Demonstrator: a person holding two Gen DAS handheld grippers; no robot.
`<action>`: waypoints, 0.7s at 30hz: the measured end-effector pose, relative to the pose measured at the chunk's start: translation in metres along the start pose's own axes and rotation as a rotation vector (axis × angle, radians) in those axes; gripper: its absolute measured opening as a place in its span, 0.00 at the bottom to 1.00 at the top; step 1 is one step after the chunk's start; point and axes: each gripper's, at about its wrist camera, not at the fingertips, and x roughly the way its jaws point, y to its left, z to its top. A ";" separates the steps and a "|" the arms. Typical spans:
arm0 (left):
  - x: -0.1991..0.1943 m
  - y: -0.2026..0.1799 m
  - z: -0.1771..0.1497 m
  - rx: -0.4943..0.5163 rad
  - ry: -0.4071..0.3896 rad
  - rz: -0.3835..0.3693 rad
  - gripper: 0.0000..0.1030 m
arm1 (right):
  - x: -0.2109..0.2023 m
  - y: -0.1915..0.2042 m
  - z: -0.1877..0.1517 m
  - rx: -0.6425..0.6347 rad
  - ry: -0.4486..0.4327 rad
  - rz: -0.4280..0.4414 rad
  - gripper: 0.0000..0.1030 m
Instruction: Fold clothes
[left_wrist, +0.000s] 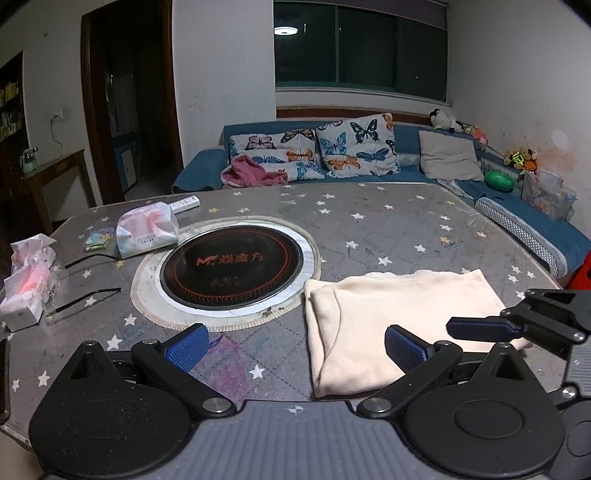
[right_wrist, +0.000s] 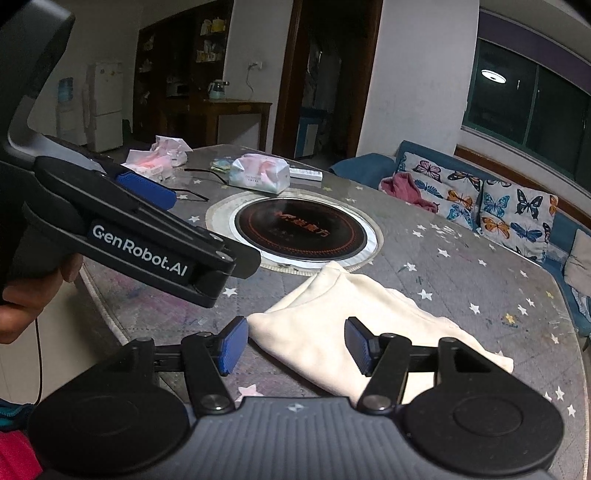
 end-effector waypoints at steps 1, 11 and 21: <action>-0.001 -0.001 0.001 0.001 -0.004 0.000 1.00 | -0.001 0.000 0.000 0.001 -0.003 -0.001 0.59; -0.002 -0.008 0.005 0.017 -0.005 0.000 1.00 | 0.000 -0.006 -0.003 0.024 -0.005 -0.004 0.60; 0.013 -0.007 0.008 0.010 0.037 -0.003 1.00 | 0.014 -0.008 -0.001 0.020 0.022 0.023 0.60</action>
